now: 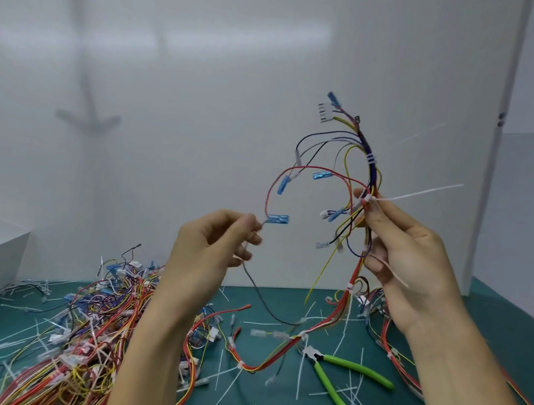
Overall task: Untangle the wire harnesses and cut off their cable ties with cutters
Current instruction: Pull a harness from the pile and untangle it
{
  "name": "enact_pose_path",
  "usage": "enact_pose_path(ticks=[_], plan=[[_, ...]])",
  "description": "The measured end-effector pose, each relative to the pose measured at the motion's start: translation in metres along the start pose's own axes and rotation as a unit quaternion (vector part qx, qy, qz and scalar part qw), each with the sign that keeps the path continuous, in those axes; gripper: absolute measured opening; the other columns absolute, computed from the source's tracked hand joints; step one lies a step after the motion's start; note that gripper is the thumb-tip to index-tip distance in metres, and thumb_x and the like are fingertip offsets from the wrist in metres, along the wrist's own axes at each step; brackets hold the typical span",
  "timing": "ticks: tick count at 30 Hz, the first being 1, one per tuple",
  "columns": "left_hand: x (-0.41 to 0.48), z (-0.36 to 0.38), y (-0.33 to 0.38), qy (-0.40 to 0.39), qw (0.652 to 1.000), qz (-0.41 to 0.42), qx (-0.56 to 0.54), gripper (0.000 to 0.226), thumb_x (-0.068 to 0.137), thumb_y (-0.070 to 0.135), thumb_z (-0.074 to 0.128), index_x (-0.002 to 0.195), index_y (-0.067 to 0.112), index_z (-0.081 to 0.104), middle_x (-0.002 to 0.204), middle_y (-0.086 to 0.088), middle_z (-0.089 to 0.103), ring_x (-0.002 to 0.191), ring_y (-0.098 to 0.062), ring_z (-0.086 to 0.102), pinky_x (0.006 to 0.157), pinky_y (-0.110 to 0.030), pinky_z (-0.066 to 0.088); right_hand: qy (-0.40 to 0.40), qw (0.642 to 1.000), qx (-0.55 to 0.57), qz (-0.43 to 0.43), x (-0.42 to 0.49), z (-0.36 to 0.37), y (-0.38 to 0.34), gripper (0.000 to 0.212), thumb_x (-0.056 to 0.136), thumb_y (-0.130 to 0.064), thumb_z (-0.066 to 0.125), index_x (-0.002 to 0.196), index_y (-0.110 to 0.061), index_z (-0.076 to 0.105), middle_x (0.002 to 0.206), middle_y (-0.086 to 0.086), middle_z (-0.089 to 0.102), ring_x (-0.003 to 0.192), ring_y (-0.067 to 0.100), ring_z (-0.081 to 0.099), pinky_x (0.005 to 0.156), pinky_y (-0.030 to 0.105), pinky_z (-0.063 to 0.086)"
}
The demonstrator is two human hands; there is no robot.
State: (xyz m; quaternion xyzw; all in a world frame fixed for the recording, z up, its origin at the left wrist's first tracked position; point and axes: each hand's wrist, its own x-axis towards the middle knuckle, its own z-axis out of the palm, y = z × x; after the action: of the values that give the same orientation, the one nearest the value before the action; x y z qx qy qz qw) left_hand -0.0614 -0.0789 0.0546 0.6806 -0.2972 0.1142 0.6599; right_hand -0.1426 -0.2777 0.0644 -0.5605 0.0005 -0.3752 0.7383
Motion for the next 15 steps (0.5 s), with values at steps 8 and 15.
enact_pose_path(ticks=[8,15], plan=[[-0.009,0.019,-0.013,-0.386,0.908,-0.118,0.114,0.046,0.078,0.031,0.081,0.121,0.024,0.067,0.117,0.013,0.071,0.109,-0.004,0.067,0.100,-0.029,0.052,-0.060,0.990,0.117,0.044,0.003,-0.001,0.000,0.024,0.082,-0.026,0.067,0.101,-0.020,0.079,0.085,0.000,0.063,0.053,0.008,0.032,0.041,0.015,0.033],[-0.012,0.041,-0.011,-0.331,0.936,-0.067,0.097,0.019,0.083,0.014,0.078,0.100,0.011,0.071,0.087,-0.009,0.075,0.076,-0.015,0.067,0.084,-0.042,0.056,-0.076,0.985,0.146,0.057,0.007,-0.001,0.006,0.032,0.089,-0.018,0.064,0.119,-0.012,0.072,0.097,0.008,0.052,0.057,0.007,0.033,0.041,0.015,0.036]])
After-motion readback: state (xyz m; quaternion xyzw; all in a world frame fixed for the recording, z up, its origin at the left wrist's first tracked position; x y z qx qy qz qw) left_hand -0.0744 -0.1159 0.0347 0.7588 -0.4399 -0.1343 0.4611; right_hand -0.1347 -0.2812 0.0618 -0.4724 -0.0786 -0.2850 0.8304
